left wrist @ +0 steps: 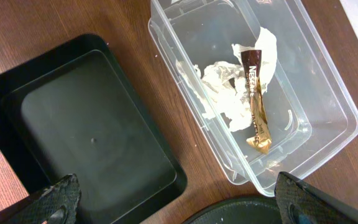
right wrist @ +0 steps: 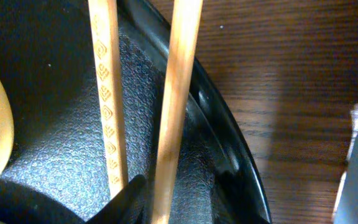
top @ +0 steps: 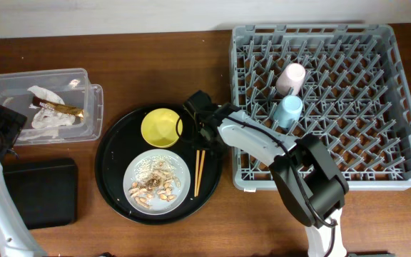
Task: Sort waste into correct bins and load items into the dishwasher rack
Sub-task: 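Grasp one wooden chopstick on the tray with the right gripper, then insert the chopstick upright between the rack tines with the right gripper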
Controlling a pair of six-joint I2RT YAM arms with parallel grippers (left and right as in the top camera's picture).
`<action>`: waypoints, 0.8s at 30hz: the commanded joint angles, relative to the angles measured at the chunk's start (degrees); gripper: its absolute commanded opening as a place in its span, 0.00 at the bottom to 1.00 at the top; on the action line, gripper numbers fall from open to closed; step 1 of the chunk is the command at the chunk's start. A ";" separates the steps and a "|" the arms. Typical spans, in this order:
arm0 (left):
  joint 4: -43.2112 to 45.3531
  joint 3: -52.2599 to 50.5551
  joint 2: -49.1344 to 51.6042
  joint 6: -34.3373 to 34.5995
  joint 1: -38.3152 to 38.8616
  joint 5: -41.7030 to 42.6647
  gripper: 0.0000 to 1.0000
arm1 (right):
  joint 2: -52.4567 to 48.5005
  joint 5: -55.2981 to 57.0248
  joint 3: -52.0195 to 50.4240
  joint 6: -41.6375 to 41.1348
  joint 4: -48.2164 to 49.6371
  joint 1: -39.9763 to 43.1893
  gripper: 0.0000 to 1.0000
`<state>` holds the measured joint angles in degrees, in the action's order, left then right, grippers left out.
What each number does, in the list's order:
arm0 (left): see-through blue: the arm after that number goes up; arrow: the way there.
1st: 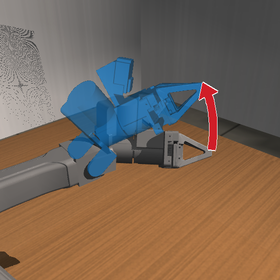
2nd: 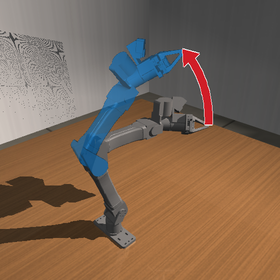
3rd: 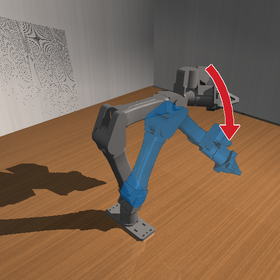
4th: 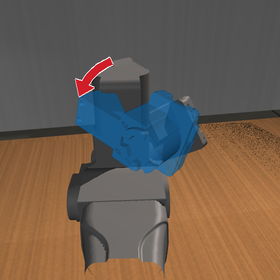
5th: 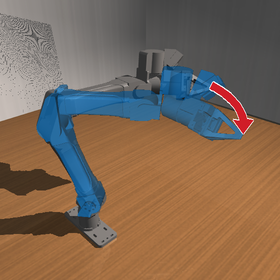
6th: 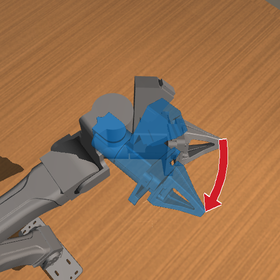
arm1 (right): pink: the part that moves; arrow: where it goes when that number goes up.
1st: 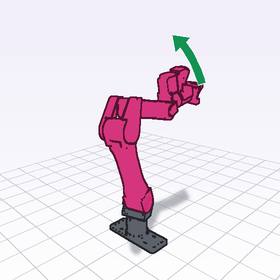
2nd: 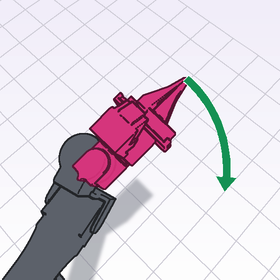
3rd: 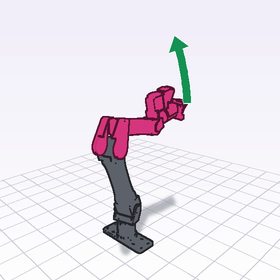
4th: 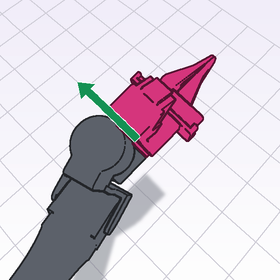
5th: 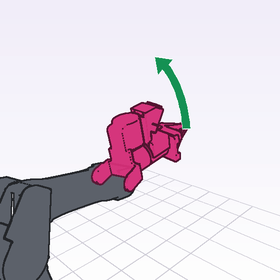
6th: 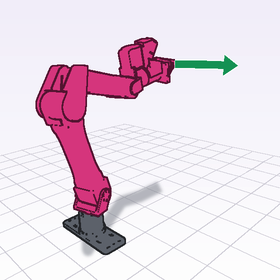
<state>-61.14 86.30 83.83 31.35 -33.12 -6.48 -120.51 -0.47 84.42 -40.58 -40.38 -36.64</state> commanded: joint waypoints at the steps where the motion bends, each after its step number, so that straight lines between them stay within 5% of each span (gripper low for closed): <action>1: -0.09 0.04 -0.17 0.50 -0.04 -0.44 0.99 | -1.70 1.14 -0.55 -0.44 0.76 -0.92 0.23; 5: -0.09 0.04 -0.17 0.50 -0.04 -0.44 0.99 | -0.42 0.74 0.13 -0.85 -0.33 -1.05 0.05; 14: -0.09 0.04 -0.17 0.50 -0.04 -0.44 0.99 | 23.04 6.88 2.93 12.50 -6.43 10.36 0.04; 19: -0.09 0.04 -0.17 0.50 -0.04 -0.44 0.99 | 22.21 6.97 2.91 31.01 1.90 18.60 0.09; 24: -0.09 0.04 -0.17 0.50 -0.04 -0.44 0.99 | 16.72 9.35 2.91 31.34 9.20 20.09 0.13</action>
<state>-61.19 86.30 83.83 31.35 -33.12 -6.46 -100.84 6.52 86.85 -10.81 -32.18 -17.80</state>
